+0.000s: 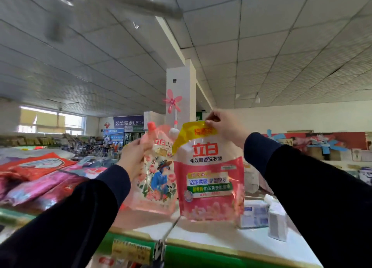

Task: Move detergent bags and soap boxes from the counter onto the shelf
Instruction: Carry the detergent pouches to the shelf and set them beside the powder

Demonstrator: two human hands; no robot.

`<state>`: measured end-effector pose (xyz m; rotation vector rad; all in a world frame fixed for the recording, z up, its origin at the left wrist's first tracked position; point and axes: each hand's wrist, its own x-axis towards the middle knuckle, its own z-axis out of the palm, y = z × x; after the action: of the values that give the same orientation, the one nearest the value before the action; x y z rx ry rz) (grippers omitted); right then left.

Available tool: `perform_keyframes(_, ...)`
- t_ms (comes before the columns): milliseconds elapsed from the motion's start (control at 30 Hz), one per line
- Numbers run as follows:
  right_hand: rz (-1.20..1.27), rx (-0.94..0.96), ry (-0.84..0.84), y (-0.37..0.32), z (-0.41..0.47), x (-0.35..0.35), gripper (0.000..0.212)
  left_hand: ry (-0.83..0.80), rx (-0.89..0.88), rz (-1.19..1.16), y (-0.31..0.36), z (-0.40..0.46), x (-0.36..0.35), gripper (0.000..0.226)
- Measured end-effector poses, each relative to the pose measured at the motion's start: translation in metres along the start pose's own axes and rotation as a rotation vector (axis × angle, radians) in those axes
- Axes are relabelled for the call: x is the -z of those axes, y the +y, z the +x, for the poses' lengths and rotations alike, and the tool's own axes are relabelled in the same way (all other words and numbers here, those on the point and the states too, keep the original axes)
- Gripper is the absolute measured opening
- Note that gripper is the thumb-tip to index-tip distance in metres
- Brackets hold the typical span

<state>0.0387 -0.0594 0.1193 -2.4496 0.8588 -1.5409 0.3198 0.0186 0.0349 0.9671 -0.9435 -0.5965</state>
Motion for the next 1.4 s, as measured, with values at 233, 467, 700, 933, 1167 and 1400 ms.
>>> perform_keyframes(233,-0.091,-0.029,0.049,0.012,-0.029,-0.019,0.018,0.031,0.032,-0.012,-0.022,-0.011,0.038,0.052)
perform_keyframes(467,0.154,-0.132,0.207,0.030,-0.050,-0.016,0.049,-0.151,0.037,0.166,-0.025,-0.024,0.056,0.063)
perform_keyframes(700,0.646,-0.649,-0.003,0.075,-0.113,-0.053,0.090,-0.218,0.096,0.121,-0.065,-0.037,0.069,0.103)
perform_keyframes(933,0.690,-0.652,-0.300,0.094,-0.125,-0.048,0.058,-0.241,0.100,0.226,-0.069,-0.037,0.063,0.093)
perform_keyframes(1167,0.821,-0.639,-0.177,0.089,-0.132,-0.059,0.052,-0.013,0.037,0.129,-0.074,-0.047,0.046,0.074)
perform_keyframes(1400,0.982,-0.596,0.016,0.062,-0.132,-0.071,0.030,0.136,-0.027,0.046,-0.059,-0.068,0.036,0.021)
